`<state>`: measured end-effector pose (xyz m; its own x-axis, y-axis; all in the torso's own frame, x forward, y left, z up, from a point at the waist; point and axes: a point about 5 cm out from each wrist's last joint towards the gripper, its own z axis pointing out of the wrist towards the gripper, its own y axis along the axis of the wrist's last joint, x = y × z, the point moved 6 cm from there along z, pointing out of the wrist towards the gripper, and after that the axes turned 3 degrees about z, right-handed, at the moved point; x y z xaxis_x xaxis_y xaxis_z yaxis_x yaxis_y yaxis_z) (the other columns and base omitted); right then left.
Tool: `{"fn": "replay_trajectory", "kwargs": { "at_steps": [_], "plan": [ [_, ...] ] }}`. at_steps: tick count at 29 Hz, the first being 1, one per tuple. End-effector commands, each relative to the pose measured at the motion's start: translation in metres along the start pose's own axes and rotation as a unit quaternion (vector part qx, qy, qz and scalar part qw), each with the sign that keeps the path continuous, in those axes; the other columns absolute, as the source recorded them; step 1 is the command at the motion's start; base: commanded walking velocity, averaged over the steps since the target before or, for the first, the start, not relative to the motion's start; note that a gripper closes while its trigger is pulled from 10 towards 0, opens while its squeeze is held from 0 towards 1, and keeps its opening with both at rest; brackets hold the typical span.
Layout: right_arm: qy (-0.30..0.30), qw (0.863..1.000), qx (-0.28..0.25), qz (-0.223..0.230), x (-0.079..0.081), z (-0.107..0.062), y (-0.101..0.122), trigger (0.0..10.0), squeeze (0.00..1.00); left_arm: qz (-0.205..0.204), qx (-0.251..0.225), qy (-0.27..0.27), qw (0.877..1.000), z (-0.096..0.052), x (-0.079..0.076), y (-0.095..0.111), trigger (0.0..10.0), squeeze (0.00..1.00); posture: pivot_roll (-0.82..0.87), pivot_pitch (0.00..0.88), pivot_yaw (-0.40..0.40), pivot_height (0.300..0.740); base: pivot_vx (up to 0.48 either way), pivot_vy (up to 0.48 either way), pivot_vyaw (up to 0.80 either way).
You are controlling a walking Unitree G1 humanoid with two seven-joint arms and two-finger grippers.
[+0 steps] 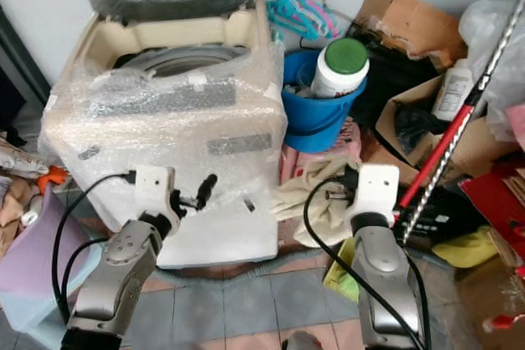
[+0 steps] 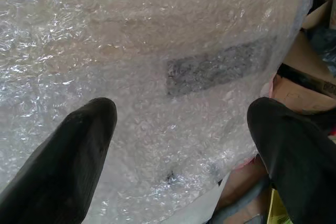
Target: Clothes washing
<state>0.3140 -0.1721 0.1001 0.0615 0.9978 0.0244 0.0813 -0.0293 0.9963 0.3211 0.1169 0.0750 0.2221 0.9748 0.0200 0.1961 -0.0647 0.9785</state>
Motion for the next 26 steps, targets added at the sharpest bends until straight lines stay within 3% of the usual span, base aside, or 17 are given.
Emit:
{"fn": "replay_trajectory", "kwargs": {
  "at_steps": [1, 14, 26],
  "plan": [
    [-0.002, 1.000, -0.009, -0.004, -0.003, 0.000, 0.006, 10.0, 0.00, 0.002, 0.007, -0.005, 1.000, 0.001, -0.004, -0.002, 10.0, 0.00, -0.05, 0.000, 0.050, 0.740, 0.000, 0.000, -0.80],
    [-0.003, 1.000, -0.007, -0.004, -0.002, -0.001, 0.004, 10.0, 0.00, -0.002, 0.019, -0.011, 1.000, -0.001, -0.006, -0.006, 10.0, 0.00, -0.05, 0.000, 0.056, 0.740, 0.000, 0.000, -0.80],
    [-0.007, 1.000, 0.001, -0.002, -0.005, -0.004, 0.000, 10.0, 0.00, 0.019, 0.035, -0.015, 0.999, -0.007, -0.004, -0.012, 10.0, 0.00, -0.06, 0.000, 0.059, 0.740, 0.000, 0.000, -0.80]
  ]
}}
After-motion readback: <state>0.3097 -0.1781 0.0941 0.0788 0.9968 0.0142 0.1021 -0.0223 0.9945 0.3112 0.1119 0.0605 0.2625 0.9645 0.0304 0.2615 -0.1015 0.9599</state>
